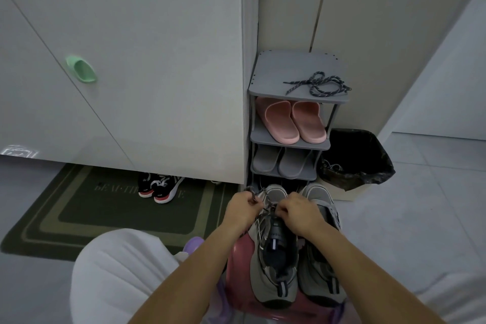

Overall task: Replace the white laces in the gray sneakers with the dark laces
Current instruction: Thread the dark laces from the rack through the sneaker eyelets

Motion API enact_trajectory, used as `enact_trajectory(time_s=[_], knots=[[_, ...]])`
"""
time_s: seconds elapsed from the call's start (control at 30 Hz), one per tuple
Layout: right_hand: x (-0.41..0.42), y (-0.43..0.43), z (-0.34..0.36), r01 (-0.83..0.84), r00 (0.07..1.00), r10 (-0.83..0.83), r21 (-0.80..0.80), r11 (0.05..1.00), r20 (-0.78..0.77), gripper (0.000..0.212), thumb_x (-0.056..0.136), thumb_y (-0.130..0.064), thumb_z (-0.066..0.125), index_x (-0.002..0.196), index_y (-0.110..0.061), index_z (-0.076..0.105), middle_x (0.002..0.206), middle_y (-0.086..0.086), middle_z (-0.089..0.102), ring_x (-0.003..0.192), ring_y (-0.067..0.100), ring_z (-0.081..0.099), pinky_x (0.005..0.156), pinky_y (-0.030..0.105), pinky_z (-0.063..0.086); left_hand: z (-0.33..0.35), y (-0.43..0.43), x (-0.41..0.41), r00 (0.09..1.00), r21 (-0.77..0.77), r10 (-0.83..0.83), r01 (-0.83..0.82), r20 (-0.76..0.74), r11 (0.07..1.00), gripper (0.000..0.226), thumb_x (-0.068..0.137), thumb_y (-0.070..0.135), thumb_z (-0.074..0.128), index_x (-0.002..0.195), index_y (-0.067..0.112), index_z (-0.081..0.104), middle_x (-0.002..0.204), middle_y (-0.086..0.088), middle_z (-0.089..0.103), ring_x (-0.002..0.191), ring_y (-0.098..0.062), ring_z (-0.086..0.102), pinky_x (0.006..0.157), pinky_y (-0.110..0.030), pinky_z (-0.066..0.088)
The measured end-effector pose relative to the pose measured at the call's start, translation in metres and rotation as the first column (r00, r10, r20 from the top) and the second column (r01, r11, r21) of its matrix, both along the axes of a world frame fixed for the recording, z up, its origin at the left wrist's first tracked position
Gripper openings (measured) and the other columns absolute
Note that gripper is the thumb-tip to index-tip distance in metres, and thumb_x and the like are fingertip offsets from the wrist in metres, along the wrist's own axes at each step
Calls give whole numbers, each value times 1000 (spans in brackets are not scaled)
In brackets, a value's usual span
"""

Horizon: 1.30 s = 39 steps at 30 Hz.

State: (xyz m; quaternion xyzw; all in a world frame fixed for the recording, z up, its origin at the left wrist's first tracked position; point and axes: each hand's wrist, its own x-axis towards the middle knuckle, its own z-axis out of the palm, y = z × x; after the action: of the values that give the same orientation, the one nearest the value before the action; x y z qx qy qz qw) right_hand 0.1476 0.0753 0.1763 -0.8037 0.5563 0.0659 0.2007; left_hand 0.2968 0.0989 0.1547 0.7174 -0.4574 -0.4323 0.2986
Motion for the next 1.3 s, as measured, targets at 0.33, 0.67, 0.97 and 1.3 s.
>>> enact_trajectory(time_s=[0.33, 0.67, 0.97, 1.3], knots=[[6, -1, 1, 18, 1000, -18, 32, 999, -4, 28, 96, -33, 45, 114, -25, 65, 121, 8, 52, 114, 27, 51, 97, 37, 37, 5, -5, 1, 911, 65, -235, 227, 339, 972, 28, 89, 18, 55, 63, 17, 46, 68, 0, 50, 69, -17, 50, 64, -27, 40], [13, -1, -5, 123, 988, -128, 56, 991, 90, 22, 91, -30, 57, 109, -28, 70, 124, 6, 53, 113, 24, 55, 96, 35, 43, 14, -6, -8, 860, 21, -266, 285, 436, 958, 12, 89, 16, 54, 81, 9, 59, 96, -15, 65, 90, -29, 61, 74, -34, 47], [15, 3, -15, 239, 955, -249, 75, 968, 164, 21, 91, -32, 53, 95, -21, 70, 118, 8, 52, 107, 25, 56, 94, 36, 45, 13, -6, -13, 963, 137, -242, 226, 116, 965, 29, 88, 23, 60, 64, 16, 44, 63, -1, 47, 61, -15, 45, 54, -25, 34], [1, 1, -3, 305, 931, -301, 17, 952, 208, 20, 84, -22, 55, 68, -33, 50, 103, -1, 51, 101, 20, 56, 88, 32, 41, 17, 7, -16, 998, 98, -62, 62, -4, 993, 30, 81, 10, 64, 69, 19, 38, 65, 4, 46, 57, -6, 43, 53, -18, 35]])
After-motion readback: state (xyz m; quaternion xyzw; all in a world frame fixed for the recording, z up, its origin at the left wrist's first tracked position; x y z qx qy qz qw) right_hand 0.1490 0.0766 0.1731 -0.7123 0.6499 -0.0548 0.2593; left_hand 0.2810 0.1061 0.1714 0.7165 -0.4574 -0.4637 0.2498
